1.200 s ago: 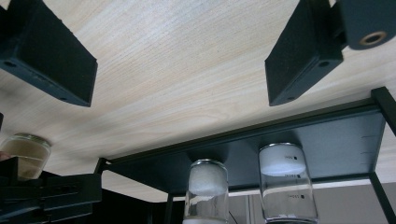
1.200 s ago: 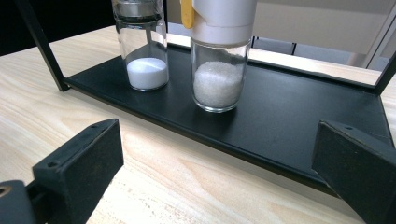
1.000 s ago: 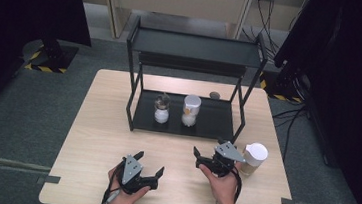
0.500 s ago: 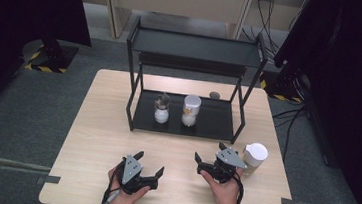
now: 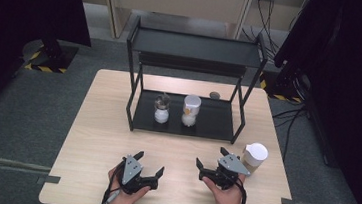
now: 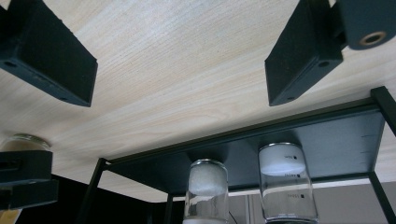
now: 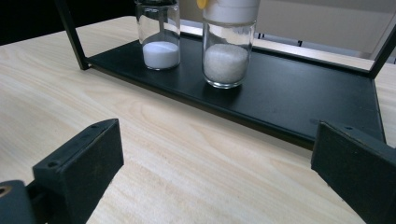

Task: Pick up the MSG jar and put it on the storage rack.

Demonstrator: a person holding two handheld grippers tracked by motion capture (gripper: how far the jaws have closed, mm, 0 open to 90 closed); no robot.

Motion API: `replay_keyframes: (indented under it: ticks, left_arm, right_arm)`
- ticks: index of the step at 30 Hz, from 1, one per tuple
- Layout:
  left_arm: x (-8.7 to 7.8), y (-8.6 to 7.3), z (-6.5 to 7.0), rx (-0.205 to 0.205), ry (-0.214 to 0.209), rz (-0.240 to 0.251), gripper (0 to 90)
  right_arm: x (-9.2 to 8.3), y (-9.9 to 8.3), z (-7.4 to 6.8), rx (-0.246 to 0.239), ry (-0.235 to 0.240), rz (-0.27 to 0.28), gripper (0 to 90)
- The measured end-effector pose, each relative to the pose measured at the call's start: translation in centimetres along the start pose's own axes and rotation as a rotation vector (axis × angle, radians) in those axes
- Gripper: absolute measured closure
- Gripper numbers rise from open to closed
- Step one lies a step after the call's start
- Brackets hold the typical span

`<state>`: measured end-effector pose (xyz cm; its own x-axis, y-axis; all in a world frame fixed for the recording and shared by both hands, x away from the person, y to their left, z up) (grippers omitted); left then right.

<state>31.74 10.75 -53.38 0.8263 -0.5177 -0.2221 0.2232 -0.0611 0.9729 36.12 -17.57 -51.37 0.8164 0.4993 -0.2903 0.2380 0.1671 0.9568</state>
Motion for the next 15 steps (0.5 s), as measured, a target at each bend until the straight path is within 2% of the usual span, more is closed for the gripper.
replay_keyframes:
  ticks: [15]
  left_arm:
    - [0.0,0.0,0.0,-0.001,0.000,-0.002,8.8]
  right_arm:
    - [-2.3,-1.4,0.0,0.005,0.007,0.004,2.7]
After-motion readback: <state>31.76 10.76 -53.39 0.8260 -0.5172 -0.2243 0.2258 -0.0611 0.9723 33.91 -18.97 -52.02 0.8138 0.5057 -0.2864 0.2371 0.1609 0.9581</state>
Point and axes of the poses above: each handheld gripper's, and its own axes: x roughly forward along the jaws, y roughly out of its top, z roughly to its right, the point moved 2 cm from there along x, roughly forward along the jaws, and after that the axes turned 4 degrees about z, right-handed, at the moved point
